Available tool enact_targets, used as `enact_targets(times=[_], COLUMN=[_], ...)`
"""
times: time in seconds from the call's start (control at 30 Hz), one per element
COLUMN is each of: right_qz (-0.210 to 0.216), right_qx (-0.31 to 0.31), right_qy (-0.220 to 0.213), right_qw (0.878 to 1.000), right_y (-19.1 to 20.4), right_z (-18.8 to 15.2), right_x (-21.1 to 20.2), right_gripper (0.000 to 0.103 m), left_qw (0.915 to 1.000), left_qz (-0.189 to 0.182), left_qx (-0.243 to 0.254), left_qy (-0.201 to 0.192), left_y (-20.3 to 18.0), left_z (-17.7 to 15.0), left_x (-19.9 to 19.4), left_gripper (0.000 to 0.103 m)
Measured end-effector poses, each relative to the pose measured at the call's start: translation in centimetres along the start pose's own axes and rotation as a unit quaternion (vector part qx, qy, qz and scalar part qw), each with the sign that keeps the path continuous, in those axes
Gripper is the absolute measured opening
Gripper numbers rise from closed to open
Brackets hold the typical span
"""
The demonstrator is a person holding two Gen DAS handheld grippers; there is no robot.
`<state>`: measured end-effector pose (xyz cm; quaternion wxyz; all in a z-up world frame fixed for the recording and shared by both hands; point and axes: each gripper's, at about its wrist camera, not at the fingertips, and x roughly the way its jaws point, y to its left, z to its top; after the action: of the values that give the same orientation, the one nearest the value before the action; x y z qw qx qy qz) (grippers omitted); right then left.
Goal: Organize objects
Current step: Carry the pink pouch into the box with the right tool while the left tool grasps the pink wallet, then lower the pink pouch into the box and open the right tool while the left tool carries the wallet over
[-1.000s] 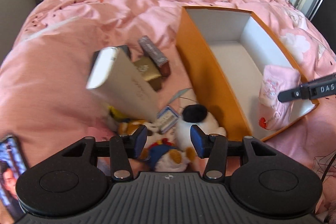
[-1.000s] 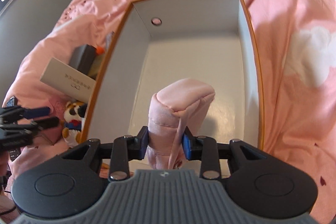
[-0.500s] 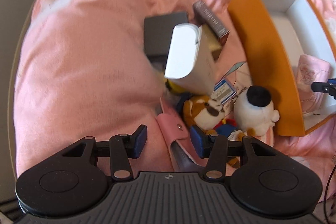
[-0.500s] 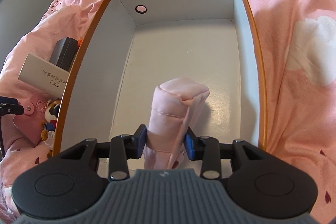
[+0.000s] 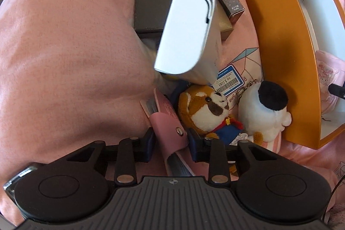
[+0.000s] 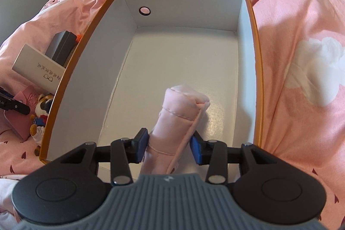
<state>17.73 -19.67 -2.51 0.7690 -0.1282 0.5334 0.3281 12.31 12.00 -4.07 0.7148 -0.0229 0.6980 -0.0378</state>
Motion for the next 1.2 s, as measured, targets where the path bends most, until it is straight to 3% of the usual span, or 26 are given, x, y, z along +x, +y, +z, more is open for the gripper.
enact_targets(times=[0.23, 0.47, 0.57, 0.9, 0.97, 1.07, 1.2], right_qz=[0.004, -0.038, -0.037, -0.069, -0.082, -0.084, -0.086], right_qx=[0.008, -0.014, -0.017, -0.038, -0.056, -0.071, -0.091], right_qy=[0.001, -0.010, -0.012, -0.028, -0.032, -0.044, -0.065], right_qw=[1.000, 0.999, 0.999, 0.996, 0.995, 0.993, 0.990], right_y=[0.1, 0.9, 1.0, 2.6, 3.0, 3.0, 3.0], right_z=[-0.5, -0.7, -0.7, -0.9, -1.0, -1.0, -0.8], right_x=[-0.5, -1.5, -1.8, -0.9, -0.5, -0.3, -0.7], right_gripper=[0.044, 0.046, 0.046, 0.054, 0.035, 0.030, 0.016], left_qw=[0.9978, 0.9921, 0.9884, 0.9628, 0.9567, 0.9493, 0.9466], left_qz=[-0.016, -0.040, -0.059, -0.121, -0.139, -0.154, -0.164], left_qx=[-0.024, -0.035, -0.034, 0.023, 0.040, 0.067, 0.087], left_qy=[-0.060, -0.114, -0.136, -0.240, -0.253, -0.266, -0.264], left_y=[0.9, 0.9, 0.6, -4.6, -6.2, -8.8, -11.9], left_z=[-2.3, -4.2, -4.7, -3.4, -2.6, -1.7, 0.4], left_x=[-1.6, -5.2, -7.4, -12.1, -12.3, -12.1, -10.6], left_gripper=[0.033, 0.031, 0.031, 0.031, 0.031, 0.031, 0.031])
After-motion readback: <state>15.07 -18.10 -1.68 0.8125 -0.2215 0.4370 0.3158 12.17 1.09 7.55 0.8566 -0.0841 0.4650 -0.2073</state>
